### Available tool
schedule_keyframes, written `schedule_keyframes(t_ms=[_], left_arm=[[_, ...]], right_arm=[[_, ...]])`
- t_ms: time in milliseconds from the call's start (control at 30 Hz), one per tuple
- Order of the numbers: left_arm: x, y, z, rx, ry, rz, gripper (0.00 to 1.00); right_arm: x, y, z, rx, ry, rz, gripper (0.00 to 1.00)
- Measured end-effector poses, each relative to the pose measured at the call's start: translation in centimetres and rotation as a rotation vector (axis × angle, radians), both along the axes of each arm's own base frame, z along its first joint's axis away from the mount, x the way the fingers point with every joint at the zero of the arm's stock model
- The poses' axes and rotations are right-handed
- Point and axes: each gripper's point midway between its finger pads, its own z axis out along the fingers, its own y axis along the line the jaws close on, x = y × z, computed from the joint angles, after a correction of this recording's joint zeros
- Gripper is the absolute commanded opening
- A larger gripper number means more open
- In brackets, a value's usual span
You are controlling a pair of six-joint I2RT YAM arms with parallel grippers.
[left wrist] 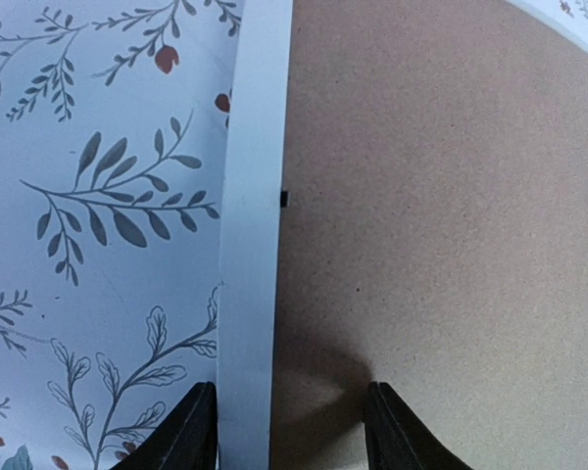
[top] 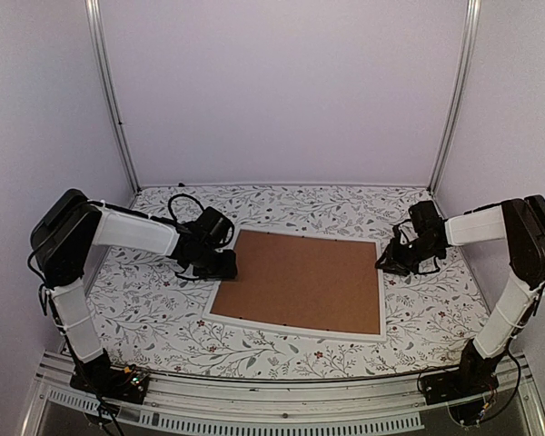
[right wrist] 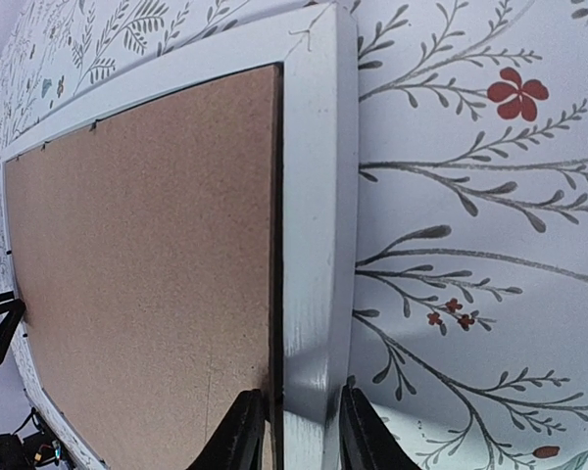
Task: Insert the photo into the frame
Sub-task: Press the fastener onto the backboard.
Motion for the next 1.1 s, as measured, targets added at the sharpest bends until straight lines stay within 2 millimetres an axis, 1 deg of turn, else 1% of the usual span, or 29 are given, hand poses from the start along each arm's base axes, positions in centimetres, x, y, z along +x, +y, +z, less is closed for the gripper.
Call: schedule_keyframes(t_ms=[233,400,600,833,1000,1100], left_arm=[[0.02,-0.04,0.10,-0.005,-0.003,0.001,0.55],[0.05,-0.17,0.15,-0.011,-0.007,-0.002,0.55],[0.03,-0.24,0.14,-0.014,-0.008,-0.004,0.55],[0.03,-0.24,0.15,-0.014,-0.008,-0.004,0.55],[0.03,-0.24,0.15,-0.015,-0.008,-0.005,0.55],[0.03,-0.25,0.16,-0.014,-0.008,-0.005,0.55]], right_arm=[[0.03,-0.15,0.04,0.006,0.001,0.002,0.29],[-0.07,-0.62,0.02,0.017,0.013,-0.006,0.29],[-0.17,-0.68,0.04,0.023,0.016,0.001,0.28],[-0.20,-0.86,-0.06,0.013,0.017,0.000,0.21],[-0.23,-0.68,0.02,-0.008,0.021,0.006,0.17],[-0.12,-0.58,-0.30,-0.036,0.028,0.009,0.16]])
